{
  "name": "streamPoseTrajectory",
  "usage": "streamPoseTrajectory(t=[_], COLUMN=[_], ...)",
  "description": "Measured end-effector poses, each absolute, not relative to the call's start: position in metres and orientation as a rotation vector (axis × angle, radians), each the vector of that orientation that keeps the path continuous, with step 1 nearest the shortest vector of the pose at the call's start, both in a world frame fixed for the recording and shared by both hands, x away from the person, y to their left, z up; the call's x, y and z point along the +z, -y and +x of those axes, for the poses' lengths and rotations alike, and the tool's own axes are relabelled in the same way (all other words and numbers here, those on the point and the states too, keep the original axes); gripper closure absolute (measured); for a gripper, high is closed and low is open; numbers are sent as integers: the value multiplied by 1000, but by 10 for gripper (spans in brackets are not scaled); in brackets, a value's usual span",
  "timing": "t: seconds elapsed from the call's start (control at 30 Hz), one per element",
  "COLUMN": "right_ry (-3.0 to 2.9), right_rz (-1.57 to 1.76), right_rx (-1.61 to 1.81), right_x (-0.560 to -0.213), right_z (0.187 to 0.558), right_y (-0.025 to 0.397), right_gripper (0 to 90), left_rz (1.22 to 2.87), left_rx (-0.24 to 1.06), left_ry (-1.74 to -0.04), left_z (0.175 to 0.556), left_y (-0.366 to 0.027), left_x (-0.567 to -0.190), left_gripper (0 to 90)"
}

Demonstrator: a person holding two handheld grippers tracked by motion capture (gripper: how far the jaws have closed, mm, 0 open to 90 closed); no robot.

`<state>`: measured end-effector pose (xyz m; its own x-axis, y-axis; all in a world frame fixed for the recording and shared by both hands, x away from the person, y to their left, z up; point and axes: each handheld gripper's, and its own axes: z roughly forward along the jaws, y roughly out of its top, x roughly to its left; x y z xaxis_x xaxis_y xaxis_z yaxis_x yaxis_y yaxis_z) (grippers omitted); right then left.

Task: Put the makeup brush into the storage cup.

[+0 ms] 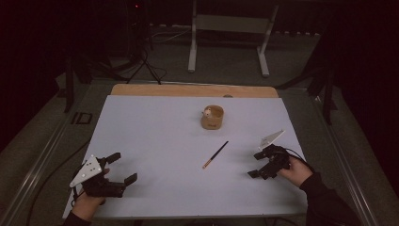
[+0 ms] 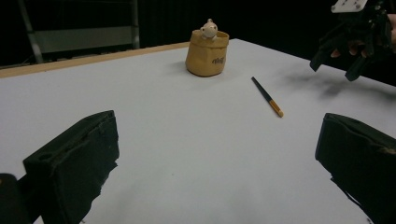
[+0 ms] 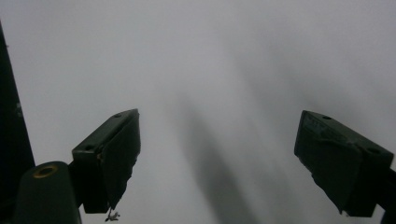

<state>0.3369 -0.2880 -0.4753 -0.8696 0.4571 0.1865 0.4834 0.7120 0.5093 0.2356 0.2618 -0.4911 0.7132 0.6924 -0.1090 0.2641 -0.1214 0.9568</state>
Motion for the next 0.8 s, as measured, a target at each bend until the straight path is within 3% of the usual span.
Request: streamPoseTrajectory(t=[0.8], right_ry=[2883], right_rz=[-526], right_rx=[-425], right_x=[-467], right_z=[370], right_y=[271], right_gripper=[146], left_rz=[1702], left_rx=[431], left_ry=[-775], left_z=[236], left_y=[-262], left_x=[-492], left_gripper=[7])
